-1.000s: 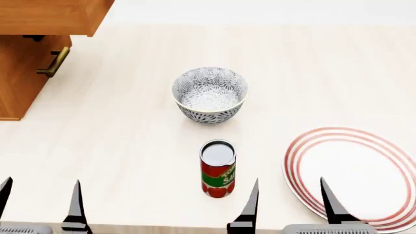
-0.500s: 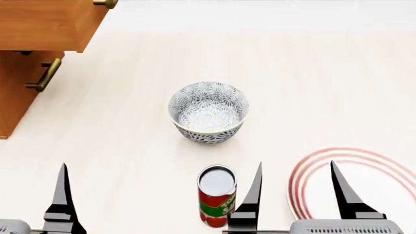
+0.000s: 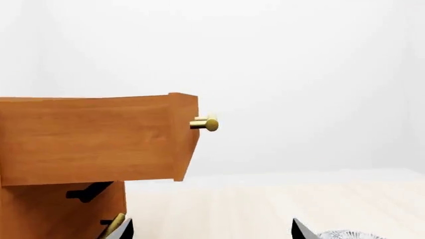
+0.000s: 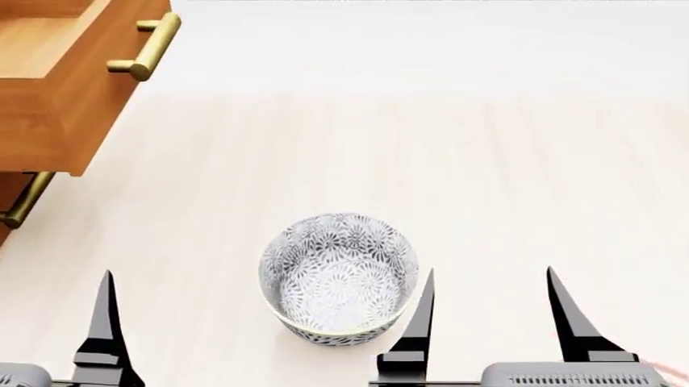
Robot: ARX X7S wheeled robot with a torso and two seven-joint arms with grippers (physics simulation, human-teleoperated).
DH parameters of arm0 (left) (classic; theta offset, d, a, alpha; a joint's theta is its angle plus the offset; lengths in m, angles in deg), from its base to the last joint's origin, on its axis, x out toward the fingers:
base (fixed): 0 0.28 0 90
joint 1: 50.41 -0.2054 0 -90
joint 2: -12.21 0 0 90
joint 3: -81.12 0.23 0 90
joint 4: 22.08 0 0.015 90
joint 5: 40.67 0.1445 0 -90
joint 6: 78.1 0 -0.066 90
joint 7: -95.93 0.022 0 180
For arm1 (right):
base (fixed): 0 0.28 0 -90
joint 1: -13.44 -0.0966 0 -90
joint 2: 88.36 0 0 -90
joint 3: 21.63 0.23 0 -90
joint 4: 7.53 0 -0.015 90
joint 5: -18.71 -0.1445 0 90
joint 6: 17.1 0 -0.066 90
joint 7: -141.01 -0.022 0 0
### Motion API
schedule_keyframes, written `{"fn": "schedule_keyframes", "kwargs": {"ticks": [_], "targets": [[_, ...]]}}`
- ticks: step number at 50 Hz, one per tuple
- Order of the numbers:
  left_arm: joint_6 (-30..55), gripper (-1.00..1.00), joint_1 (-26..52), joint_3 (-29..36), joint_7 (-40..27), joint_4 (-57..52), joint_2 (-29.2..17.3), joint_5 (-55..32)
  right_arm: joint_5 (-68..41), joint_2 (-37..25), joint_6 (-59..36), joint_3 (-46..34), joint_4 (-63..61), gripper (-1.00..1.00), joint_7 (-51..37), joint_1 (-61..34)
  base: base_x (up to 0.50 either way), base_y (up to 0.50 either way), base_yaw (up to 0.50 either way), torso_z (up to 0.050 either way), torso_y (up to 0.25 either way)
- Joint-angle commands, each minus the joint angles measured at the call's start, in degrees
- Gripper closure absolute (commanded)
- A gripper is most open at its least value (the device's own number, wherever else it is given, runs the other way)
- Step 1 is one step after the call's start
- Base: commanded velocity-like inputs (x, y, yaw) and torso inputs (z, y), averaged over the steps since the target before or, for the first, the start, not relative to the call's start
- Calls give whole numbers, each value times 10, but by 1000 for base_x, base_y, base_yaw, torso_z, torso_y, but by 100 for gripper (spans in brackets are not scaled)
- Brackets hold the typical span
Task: Put the ketchup in the top drawer of the cabinet.
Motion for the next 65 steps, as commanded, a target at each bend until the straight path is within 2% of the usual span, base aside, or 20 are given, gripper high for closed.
{"fn": "schedule_keyframes", "kwargs": {"ticks": [1,14,56,65], "targets": [[2,-100,1,1,-7,-2,-6,-7,-4,-3,-1,-3,4,-100,-4,-2,500,0,0,0,0],[3,-100,3,7,-18,0,-13,-14,-20,-5,9,1,7,-100,-5,-1,115,0,0,0,1],[-3,-100,4,17,-41,4,-33,-38,-24,-17,11,-11,14,-100,-19,2,0,500,0,0,0],[-5,-100,5,19,-45,5,-36,-40,-28,-19,17,-10,14,-100,-20,3,0,16,0,0,0]]}}
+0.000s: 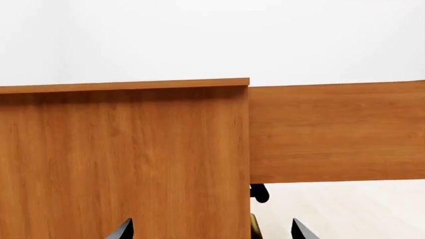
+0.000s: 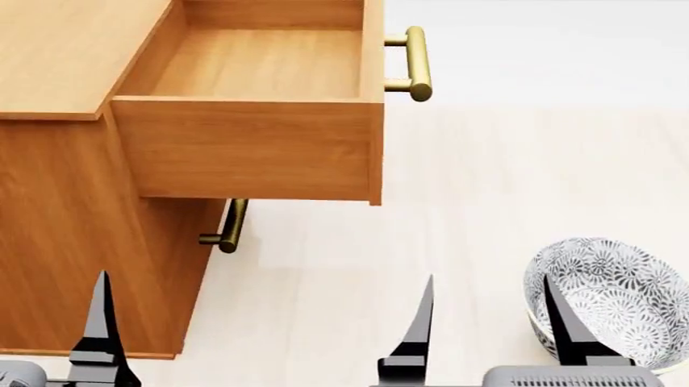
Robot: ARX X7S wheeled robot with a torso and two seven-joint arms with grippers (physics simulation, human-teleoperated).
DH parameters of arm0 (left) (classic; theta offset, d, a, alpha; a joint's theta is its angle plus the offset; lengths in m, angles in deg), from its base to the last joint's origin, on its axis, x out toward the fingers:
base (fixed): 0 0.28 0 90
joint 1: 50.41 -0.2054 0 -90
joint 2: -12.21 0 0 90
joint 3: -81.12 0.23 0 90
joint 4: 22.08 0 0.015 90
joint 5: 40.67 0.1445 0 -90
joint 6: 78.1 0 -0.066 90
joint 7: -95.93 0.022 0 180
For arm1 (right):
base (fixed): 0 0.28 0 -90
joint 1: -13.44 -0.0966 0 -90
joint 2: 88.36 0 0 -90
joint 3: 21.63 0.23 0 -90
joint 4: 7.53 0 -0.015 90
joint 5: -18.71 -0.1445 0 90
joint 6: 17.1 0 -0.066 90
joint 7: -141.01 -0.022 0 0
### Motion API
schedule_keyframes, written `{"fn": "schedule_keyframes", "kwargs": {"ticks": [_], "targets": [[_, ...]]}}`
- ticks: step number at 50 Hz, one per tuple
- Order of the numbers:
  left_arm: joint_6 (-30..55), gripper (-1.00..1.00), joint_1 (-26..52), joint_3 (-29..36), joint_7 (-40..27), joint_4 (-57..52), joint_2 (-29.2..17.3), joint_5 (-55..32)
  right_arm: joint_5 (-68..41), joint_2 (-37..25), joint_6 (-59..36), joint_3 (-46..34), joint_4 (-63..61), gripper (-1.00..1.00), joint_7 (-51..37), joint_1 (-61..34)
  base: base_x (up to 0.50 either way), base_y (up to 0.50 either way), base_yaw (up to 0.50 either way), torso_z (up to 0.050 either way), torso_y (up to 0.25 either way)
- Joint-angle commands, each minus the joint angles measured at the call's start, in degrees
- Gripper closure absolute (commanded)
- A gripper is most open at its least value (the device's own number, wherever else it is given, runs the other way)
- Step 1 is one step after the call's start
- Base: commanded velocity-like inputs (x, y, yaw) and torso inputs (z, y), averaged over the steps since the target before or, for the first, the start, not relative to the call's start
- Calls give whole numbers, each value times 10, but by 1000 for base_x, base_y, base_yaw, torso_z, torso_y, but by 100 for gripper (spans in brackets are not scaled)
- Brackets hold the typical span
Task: Put the ketchup in the top drawer of the cabinet.
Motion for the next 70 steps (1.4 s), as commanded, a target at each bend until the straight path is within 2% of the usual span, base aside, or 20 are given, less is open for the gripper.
{"fn": "schedule_keyframes", "kwargs": {"ticks": [1,13,41,70], "targets": [[-2,-100,1,4,-5,1,-4,-4,-3,-3,3,0,1,-100,-3,0,0,0,0,0,0],[-14,-100,2,8,-14,14,-6,2,-20,-25,34,14,9,-100,18,8,0,0,0,0,0],[-23,-100,15,19,-17,43,-5,-11,-94,-115,106,165,72,-100,69,45,0,0,0,0,0],[-26,-100,24,30,-30,61,-5,-8,-181,-151,192,227,156,-100,191,113,0,0,0,0,0]]}}
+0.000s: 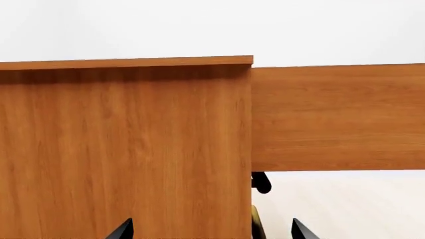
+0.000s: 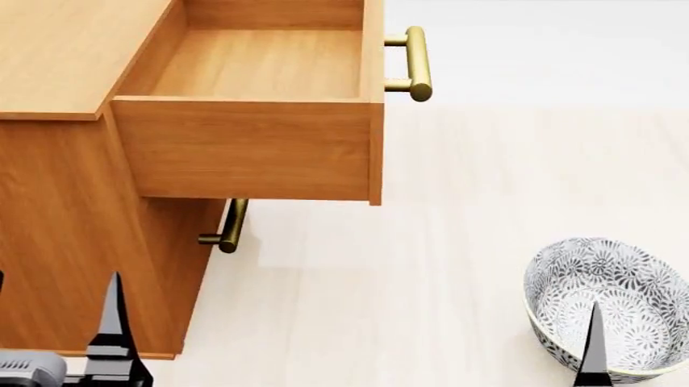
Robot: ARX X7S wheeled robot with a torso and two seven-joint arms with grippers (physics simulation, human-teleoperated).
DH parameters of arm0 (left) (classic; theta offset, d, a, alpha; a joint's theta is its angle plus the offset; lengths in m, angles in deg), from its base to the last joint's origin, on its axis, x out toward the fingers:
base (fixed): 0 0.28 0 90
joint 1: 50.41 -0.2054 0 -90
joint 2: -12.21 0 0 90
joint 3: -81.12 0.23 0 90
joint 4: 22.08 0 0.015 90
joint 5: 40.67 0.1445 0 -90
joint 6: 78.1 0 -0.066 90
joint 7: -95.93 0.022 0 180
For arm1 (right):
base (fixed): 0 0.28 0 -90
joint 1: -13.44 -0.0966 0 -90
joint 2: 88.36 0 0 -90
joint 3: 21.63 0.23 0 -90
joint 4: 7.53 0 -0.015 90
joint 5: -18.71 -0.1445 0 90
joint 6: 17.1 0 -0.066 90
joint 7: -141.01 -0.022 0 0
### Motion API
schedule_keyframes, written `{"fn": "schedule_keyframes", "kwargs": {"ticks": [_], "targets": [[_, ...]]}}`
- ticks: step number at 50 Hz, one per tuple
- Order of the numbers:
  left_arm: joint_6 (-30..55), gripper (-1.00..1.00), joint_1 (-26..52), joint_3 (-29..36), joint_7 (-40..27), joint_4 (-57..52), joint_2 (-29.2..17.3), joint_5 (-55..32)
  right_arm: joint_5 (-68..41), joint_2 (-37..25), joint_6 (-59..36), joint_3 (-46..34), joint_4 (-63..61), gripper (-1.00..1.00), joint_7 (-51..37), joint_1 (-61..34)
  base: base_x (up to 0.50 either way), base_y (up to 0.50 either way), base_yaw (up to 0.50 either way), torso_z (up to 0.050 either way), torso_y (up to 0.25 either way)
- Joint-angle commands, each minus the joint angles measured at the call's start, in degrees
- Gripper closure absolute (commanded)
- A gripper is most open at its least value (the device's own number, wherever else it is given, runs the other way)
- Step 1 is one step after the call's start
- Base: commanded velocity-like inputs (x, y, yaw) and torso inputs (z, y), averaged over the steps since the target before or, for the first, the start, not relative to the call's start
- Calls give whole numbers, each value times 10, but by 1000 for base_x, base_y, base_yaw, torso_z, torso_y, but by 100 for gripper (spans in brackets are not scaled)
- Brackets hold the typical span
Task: Put the ketchup in the top drawer of the cabinet.
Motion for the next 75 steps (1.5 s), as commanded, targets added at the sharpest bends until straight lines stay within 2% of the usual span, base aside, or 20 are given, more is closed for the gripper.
{"fn": "schedule_keyframes", "kwargs": {"ticks": [1,12,35,59,75], "targets": [[-3,-100,5,5,-5,12,1,1,-26,-15,32,23,22,-100,46,36,0,0,0,0,0],[-3,-100,9,10,-10,21,1,3,-42,-16,77,44,25,-100,91,94,0,0,0,0,0],[-17,-100,19,12,-11,52,-2,-5,-44,54,174,81,45,-100,110,200,0,0,0,0,0],[-26,-100,22,13,-15,65,-6,-12,-35,79,207,97,87,-100,108,219,0,0,0,0,0],[-31,-100,22,14,-18,70,-8,-17,-27,84,186,92,117,-100,84,197,0,0,0,0,0]]}}
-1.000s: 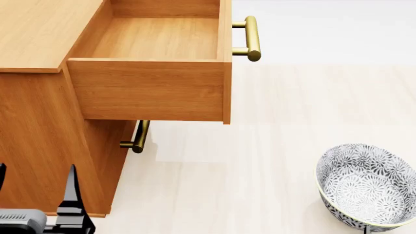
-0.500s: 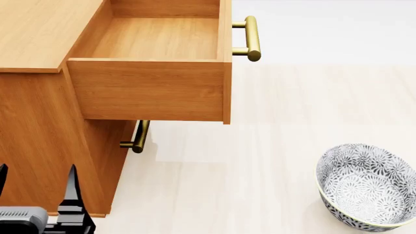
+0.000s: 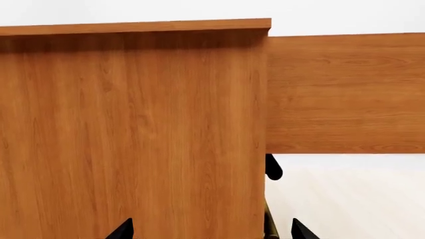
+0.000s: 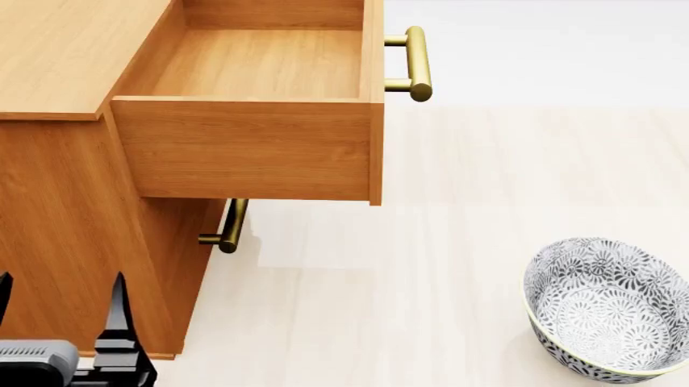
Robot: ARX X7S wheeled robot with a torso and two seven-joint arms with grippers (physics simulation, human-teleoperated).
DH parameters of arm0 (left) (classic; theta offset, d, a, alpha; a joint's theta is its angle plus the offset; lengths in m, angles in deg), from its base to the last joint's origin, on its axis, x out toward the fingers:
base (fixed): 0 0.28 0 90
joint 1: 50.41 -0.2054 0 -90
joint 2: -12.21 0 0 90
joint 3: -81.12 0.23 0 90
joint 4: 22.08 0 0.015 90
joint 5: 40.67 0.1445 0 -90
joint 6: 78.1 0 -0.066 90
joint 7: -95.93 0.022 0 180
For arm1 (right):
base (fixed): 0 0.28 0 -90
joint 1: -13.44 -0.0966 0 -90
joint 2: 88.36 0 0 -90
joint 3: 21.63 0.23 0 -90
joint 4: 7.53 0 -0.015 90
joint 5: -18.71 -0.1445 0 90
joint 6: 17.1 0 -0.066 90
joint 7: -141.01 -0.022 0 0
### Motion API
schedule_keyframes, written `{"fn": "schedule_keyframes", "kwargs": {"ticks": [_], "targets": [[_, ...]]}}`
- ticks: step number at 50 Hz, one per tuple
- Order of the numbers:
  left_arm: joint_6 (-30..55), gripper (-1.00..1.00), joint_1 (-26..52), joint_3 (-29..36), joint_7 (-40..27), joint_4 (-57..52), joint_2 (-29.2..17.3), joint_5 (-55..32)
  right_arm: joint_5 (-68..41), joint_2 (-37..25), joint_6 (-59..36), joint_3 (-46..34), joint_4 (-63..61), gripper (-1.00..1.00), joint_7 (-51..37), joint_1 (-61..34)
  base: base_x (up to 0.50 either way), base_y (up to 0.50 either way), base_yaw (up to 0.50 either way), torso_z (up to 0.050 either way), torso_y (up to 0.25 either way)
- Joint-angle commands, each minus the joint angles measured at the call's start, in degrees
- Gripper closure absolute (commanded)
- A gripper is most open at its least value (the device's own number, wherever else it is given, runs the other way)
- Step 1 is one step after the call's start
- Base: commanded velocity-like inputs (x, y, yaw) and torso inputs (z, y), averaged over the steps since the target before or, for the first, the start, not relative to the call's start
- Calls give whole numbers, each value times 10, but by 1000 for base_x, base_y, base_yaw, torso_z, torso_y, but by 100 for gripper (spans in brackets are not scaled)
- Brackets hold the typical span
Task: Put the ketchup in the top drawer of the cabinet.
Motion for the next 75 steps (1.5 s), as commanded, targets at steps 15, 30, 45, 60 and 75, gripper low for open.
{"fn": "schedule_keyframes", "kwargs": {"ticks": [15,30,45,60,75], "targets": [[-4,-100,1,2,-6,5,-5,-6,9,3,-16,-11,18,-100,-17,-16,0,0,0,0,0],[-9,-100,3,4,-8,13,-7,-8,1,9,14,2,10,-100,0,17,0,0,0,0,0],[-12,-100,6,8,-10,19,-8,-11,3,19,30,4,30,-100,3,19,0,0,0,0,0],[-16,-100,6,9,-13,25,-10,-14,14,23,23,-1,47,-100,-10,6,0,0,0,0,0],[-18,-100,5,10,-16,27,-13,-17,2,23,29,8,35,-100,-14,9,0,0,0,0,0]]}}
